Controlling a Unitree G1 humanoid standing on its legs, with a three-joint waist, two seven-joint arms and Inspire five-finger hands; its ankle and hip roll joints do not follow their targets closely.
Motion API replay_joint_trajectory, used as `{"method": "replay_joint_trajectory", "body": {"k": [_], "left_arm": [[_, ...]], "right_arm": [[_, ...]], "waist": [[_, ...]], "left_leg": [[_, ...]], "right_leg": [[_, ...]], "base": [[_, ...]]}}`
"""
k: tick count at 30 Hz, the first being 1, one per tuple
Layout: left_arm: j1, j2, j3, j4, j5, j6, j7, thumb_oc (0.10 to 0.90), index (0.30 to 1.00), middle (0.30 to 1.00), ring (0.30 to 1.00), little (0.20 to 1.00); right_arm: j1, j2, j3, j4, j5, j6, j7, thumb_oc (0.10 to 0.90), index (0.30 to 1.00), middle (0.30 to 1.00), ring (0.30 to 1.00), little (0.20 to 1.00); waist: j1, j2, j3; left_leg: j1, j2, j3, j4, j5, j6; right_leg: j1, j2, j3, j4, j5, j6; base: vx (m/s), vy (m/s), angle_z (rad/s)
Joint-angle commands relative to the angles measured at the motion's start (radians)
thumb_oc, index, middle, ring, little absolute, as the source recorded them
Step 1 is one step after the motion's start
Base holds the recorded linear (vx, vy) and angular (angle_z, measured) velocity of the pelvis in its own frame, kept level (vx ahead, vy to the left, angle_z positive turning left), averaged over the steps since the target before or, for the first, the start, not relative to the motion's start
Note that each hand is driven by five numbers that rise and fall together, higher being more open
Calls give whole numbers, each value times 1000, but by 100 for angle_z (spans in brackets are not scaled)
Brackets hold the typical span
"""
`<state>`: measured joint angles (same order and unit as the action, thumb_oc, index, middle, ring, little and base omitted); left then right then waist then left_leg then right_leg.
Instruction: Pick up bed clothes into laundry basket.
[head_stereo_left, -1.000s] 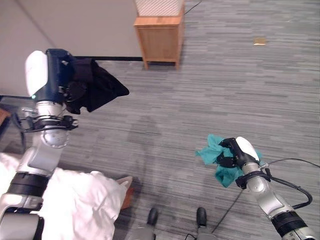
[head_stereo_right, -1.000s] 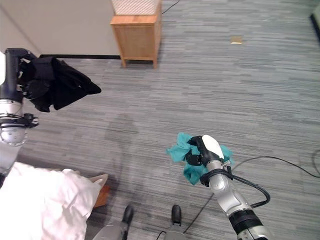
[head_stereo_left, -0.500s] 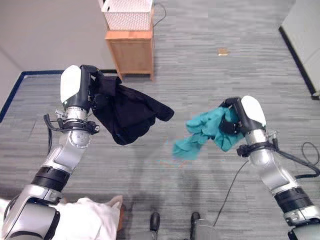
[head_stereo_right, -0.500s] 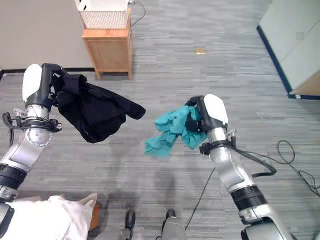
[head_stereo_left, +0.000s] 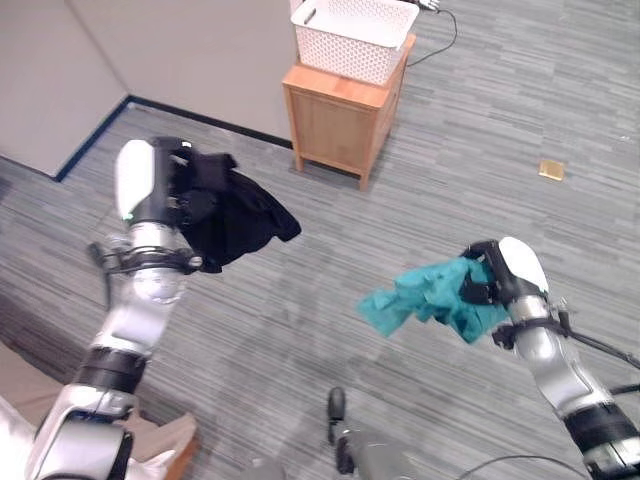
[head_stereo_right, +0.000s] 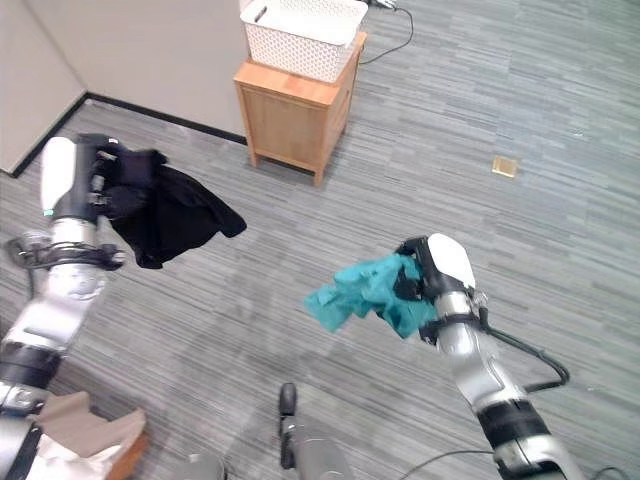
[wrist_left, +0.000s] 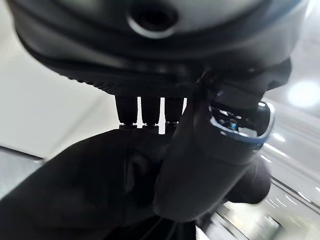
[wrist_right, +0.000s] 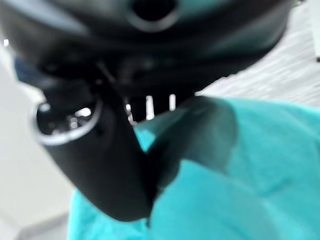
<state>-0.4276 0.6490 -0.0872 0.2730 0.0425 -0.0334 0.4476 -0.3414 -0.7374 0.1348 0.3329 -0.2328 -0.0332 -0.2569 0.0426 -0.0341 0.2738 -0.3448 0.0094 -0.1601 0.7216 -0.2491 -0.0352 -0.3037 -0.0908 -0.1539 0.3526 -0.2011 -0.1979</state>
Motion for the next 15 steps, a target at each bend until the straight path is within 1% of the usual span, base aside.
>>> {"method": "replay_joint_trajectory", "body": {"k": [1, 2, 3, 4, 5, 6, 7, 9, 12, 15], "left_arm": [[-156, 79, -2, -25, -32, -90, 39, 400, 300, 300, 300, 300], [-144, 103, -37, 18, -11, -79, 27, 400, 300, 300, 300, 300], [-147, 103, -36, 19, -11, -80, 27, 400, 300, 300, 300, 300], [-142, 86, -29, -8, -15, -74, 15, 400, 300, 300, 300, 300], [-129, 84, 12, -51, -24, -92, 37, 400, 300, 300, 300, 300], [-123, 84, 13, -56, -23, -92, 36, 400, 300, 300, 300, 300], [-114, 68, 29, -56, -12, -102, 44, 400, 300, 300, 300, 300], [-112, 67, 31, -55, 0, -103, 40, 400, 300, 300, 300, 300], [-85, 90, 59, -61, 15, -100, 39, 400, 300, 300, 300, 300], [-85, 96, 66, -43, 13, -96, 37, 400, 300, 300, 300, 300]], "right_arm": [[-46, -80, 20, -108, 40, -69, -63, 400, 300, 300, 300, 300], [-70, -157, 44, -53, 5, -64, -57, 400, 300, 300, 300, 300], [-74, -158, 46, -51, 5, -64, -57, 400, 300, 300, 300, 300], [-24, -146, 16, -111, -19, -48, -5, 400, 300, 300, 300, 300], [1, -105, -14, -182, 0, -61, -19, 400, 300, 300, 300, 300], [8, -104, -17, -188, 0, -59, -18, 400, 300, 300, 300, 300], [17, -68, -14, -187, -1, -61, -28, 400, 300, 300, 300, 300], [22, -62, -16, -195, -9, -62, -21, 400, 300, 300, 300, 300], [58, -44, -32, -195, -15, -64, -8, 400, 300, 300, 300, 300], [68, -35, -41, -188, -14, -66, -9, 400, 300, 300, 300, 300]], "waist": [[16, 24, -182], [17, 37, -189], [18, 38, -184], [8, 65, -182], [-2, 83, -191], [-4, 83, -191], [-7, 81, -204], [-10, 78, -215], [12, 63, -232], [26, 46, -241]], "left_leg": [[130, 17, -1, -655, 297, -73], [147, 42, 48, -807, 291, -87], [148, 43, 50, -809, 297, -88], [169, 43, 33, -809, 338, -77], [229, 10, 6, -809, 322, -74], [232, 9, 4, -809, 320, -73], [258, -2, -3, -809, 302, -72], [264, -2, 1, -809, 299, -71], [277, 3, 8, -809, 287, -64], [282, 7, 15, -809, 277, -63]], "right_leg": [[198, 31, 105, -440, 263, 353], [263, 26, 108, -433, 218, 353], [263, 27, 110, -434, 224, 353], [269, 43, 119, -404, 217, 343], [249, 16, 102, -376, 230, 339], [253, 15, 100, -375, 227, 340], [254, -7, 102, -381, 225, 354], [263, -13, 110, -394, 227, 358], [291, -25, 120, -432, 239, 369], [295, -32, 125, -440, 240, 380]], "base": [[341, 192, -54], [306, 198, -72], [243, 173, -29], [109, 259, -32], [132, 259, -45], [114, 249, -64], [54, 94, -44], [103, 109, -34], [120, 73, -47], [56, 13, 14]]}}
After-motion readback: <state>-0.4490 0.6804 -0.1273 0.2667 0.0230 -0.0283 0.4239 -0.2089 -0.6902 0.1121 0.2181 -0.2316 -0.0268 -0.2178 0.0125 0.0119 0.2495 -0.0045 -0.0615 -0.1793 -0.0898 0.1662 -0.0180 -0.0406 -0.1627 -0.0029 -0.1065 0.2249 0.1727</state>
